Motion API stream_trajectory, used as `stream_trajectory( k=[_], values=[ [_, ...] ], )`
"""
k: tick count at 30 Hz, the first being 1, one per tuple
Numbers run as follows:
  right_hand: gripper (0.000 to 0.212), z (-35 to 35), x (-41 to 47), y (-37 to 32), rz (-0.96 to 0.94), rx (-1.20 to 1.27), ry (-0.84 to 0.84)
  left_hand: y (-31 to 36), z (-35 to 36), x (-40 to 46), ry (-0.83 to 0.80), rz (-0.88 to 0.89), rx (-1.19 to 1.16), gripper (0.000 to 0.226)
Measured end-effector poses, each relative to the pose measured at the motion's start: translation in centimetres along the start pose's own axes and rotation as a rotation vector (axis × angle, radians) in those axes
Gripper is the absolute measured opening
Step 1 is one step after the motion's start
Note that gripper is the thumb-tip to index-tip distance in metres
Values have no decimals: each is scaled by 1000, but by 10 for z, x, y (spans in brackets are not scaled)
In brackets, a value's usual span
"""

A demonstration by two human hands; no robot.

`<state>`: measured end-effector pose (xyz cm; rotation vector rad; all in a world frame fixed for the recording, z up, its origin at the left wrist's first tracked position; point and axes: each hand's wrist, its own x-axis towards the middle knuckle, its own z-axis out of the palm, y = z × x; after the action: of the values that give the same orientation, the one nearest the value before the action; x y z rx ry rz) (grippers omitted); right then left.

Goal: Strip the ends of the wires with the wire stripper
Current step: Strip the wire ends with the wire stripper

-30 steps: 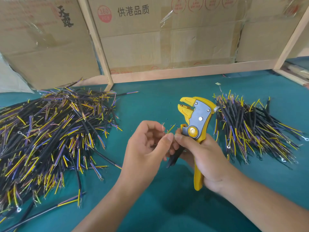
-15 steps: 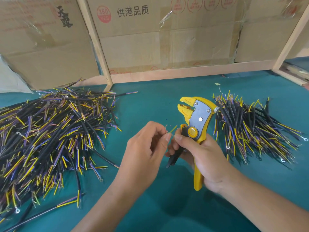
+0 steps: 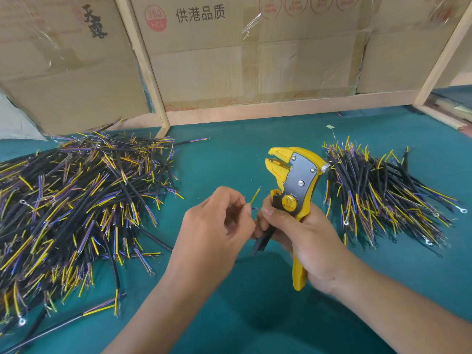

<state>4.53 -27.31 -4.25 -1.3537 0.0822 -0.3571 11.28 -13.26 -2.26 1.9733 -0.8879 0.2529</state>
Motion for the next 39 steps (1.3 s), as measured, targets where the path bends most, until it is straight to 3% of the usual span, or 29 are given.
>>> stream_trajectory(
  k=[9,15,19,28,32,34,39],
  values=[
    [19,0,1,3,37,23,3,-3,3,0,-58,-16,-57,19],
    [17,-2,2,3,56,37,-2,-4,6,2,-94,-123,-304,14],
    [17,-3,3,3,52,45,-2,-5,5,5,-67,-164,-446,15],
    [16,-3,3,3,49,78,-9,-16,6,9,63,-194,-535,18],
    [18,-4,3,2,42,66,-1,-20,8,8,-173,-267,-616,42],
    [20,-4,3,1,25,13,6,-19,6,8,-288,-268,-663,37],
    [19,-5,4,-1,49,2,21,-24,5,9,-287,-294,-686,14]
  ],
)
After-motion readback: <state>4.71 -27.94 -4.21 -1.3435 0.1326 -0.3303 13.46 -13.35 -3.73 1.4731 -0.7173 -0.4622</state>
